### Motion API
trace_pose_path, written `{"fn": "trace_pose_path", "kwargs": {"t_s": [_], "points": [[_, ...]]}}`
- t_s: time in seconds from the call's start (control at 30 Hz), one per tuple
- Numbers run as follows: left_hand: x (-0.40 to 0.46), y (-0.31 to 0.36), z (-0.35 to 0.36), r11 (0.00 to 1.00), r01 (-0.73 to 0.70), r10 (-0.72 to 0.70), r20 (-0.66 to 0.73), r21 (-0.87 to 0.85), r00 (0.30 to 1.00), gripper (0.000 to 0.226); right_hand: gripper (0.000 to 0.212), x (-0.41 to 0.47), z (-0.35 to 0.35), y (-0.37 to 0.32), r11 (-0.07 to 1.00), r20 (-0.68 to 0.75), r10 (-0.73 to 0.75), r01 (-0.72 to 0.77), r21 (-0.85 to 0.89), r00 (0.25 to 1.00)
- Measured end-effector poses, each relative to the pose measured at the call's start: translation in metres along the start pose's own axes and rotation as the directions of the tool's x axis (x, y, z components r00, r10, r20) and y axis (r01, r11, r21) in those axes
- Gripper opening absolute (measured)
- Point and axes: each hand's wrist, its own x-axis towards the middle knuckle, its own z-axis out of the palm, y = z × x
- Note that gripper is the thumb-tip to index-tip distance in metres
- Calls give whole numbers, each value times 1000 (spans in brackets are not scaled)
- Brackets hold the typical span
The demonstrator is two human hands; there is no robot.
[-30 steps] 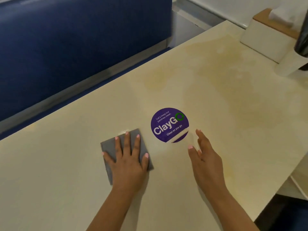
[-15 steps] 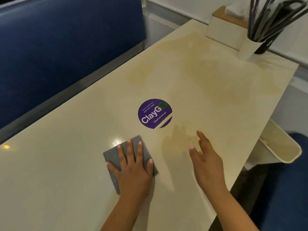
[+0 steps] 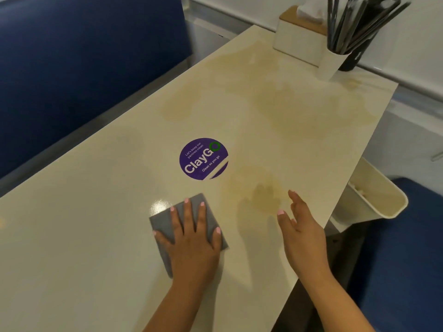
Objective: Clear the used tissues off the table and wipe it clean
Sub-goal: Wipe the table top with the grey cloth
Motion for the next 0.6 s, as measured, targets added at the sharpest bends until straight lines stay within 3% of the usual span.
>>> {"fn": "trace_pose_path", "kwargs": {"t_s": [0.27,0.4,0.6], "points": [[15,76,7,961,-275,275,45,-11,960,62,50,17,-14,6,1000,-21,4,-4,-13,1000],[48,69,3,979,-203,202,27,17,979,62,50,24,-22,9,1000,-43,5,-6,-11,999],[3,58,12,988,-152,153,43,-5,987,64,50,28,-36,15,999,-65,39,-38,27,997]]}}
